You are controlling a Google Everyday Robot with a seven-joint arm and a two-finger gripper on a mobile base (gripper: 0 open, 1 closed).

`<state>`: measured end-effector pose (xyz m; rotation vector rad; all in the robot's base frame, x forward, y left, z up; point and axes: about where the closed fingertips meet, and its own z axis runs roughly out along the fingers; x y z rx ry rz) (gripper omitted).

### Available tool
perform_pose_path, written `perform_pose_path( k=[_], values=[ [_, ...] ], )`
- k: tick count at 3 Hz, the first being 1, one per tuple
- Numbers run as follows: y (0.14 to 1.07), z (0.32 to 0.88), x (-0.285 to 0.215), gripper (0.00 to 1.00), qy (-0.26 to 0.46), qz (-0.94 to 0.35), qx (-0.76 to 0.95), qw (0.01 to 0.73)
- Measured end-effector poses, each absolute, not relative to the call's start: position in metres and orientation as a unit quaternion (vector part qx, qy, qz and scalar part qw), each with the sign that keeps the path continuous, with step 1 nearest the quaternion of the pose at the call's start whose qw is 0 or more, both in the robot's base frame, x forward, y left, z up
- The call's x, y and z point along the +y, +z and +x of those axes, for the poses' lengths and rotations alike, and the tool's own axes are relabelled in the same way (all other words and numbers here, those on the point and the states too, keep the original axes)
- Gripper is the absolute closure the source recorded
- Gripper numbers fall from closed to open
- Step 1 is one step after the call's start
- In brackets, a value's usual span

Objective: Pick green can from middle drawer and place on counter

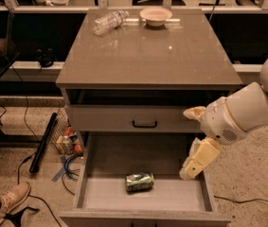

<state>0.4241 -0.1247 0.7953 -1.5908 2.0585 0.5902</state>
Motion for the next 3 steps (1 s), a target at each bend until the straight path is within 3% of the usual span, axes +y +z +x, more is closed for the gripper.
perform_pose_path(
  k=[3],
  values=[
    [0.677,0.444,-0.099,0.00,0.234,-0.601,0.724,0.246]
  ],
)
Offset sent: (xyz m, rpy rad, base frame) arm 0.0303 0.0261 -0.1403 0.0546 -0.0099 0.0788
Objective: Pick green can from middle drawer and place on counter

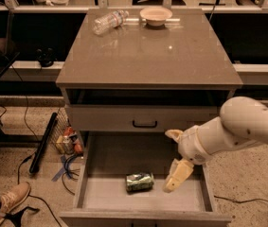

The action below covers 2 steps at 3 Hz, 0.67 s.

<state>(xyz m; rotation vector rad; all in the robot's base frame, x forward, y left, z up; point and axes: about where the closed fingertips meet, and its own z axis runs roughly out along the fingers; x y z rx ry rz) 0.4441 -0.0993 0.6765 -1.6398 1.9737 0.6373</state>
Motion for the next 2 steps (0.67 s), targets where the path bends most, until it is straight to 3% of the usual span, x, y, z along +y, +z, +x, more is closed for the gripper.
perform_pose_path(
  k=[2],
  values=[
    [0.6210,0.4588,-0.0825,0.00,0.239,-0.603,0.711,0.270]
  ],
)
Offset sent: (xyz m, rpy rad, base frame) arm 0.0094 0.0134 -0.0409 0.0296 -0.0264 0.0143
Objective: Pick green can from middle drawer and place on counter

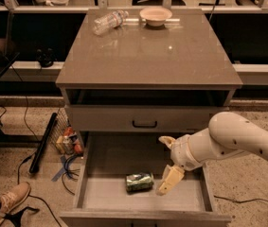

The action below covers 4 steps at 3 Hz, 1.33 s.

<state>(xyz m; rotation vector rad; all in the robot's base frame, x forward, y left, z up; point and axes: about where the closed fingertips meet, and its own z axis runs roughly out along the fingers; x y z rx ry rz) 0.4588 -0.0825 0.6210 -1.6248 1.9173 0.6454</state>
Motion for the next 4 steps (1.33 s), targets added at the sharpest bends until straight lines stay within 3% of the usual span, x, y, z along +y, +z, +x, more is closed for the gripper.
perform_pose_path(
  k=[4],
  values=[
    [0.492,0.487,-0.073,0.00,0.244,-0.617,0.710,0.235]
  ],
)
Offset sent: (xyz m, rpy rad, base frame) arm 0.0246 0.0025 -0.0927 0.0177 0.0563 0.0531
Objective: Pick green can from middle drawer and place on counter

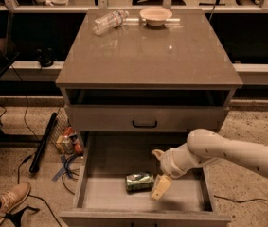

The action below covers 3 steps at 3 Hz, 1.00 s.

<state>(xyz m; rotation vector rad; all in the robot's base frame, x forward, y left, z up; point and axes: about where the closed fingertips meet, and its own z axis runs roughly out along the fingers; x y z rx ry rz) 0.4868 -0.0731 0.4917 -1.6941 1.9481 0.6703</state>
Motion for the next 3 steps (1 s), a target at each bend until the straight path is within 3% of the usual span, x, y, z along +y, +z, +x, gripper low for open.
perform_pose_path(
  k=[3],
  values=[
    [0.399,0.508,-0.056,0.00,0.217,-0.622,0.718,0.224]
  ],
)
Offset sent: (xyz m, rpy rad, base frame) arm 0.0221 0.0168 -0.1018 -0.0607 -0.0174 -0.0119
